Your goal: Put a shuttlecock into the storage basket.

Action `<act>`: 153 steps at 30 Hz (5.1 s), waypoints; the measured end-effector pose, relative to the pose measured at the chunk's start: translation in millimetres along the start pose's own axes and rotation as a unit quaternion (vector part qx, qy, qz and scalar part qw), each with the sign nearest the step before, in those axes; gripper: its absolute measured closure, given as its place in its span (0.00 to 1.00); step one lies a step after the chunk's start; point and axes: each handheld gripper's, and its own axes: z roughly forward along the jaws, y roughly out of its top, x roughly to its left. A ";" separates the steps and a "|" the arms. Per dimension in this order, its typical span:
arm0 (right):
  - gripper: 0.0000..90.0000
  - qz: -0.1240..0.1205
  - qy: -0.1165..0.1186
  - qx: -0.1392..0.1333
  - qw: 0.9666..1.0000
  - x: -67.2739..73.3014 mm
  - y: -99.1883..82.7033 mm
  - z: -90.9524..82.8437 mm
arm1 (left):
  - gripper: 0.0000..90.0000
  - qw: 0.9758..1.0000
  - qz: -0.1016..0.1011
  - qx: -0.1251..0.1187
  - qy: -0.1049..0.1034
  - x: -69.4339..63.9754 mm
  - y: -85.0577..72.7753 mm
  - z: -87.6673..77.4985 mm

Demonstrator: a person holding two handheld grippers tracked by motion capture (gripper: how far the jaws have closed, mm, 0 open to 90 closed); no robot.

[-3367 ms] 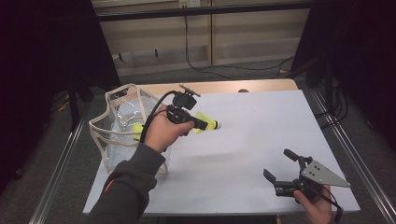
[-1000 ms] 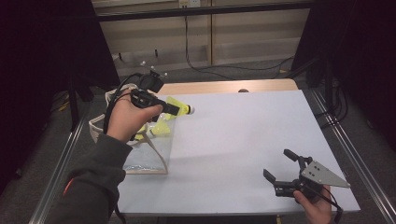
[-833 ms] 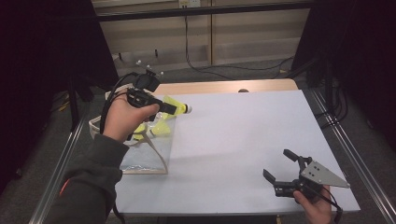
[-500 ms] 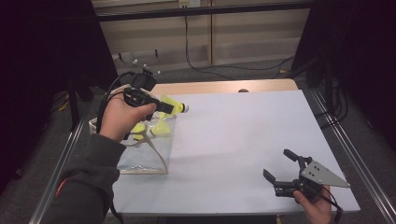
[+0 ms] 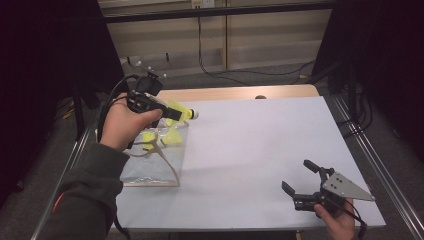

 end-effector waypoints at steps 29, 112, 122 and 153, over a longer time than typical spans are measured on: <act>0.03 -0.001 -0.001 -0.001 1.000 0.2 0.2 -0.2 | 1.00 1.000 -0.010 -0.004 0.011 11.8 -6.8 -21.9; 0.03 -0.002 0.000 -0.001 1.000 0.9 0.4 1.0 | 1.00 0.997 -0.046 -0.012 0.058 49.8 -37.4 -67.8; 0.03 -0.002 -0.001 -0.001 1.000 1.0 0.4 1.1 | 1.00 0.997 -0.051 -0.011 0.065 53.4 -41.7 -71.4; 0.03 -0.003 -0.002 -0.001 1.000 1.2 0.6 0.8 | 1.00 0.995 -0.069 -0.009 0.078 69.0 -57.8 -76.0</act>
